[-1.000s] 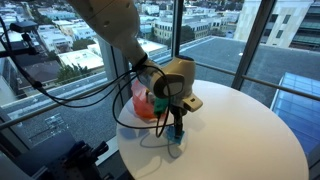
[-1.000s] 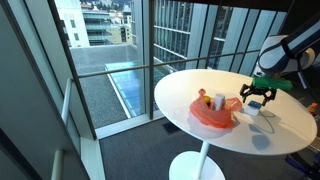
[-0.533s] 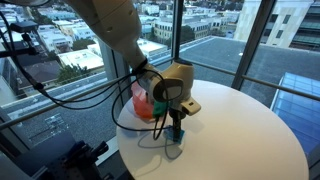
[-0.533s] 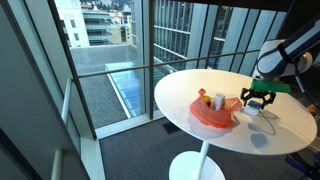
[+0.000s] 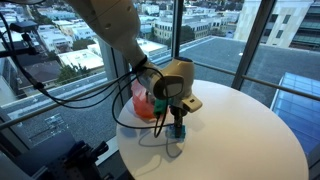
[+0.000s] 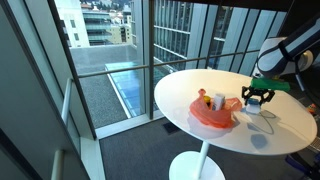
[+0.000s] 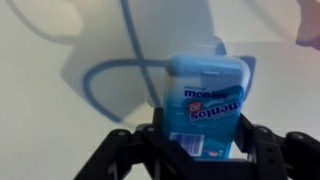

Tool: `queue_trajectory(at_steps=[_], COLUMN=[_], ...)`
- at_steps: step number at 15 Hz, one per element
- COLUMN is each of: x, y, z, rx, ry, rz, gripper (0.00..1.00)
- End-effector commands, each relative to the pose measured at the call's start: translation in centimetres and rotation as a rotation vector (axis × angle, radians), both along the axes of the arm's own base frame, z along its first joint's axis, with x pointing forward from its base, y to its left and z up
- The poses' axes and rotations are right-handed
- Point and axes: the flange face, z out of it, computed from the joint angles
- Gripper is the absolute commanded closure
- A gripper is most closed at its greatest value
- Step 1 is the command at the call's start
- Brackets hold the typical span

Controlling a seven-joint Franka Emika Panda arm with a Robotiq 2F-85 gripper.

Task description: Put the blue container in the plastic bag

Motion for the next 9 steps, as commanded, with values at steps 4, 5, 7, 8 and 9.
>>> queue_trajectory(at_steps=[4,5,7,8,9], x=[1.7,2.0,2.3,2.4,2.5], y=[3.5,4.3,6.2,7.1,8.1], z=[6.8,7.7,9.6,10.4,11.1], rx=[-0.006,-0.003,-0.002,0.002,0.006], ry=[-0.075,-0.082,-0.086,-0.082,-0.077], rz=[0.091,0.116,0.176,0.205,0.237], gripper=[0.6,0.6,0.6,0.6,0.6])
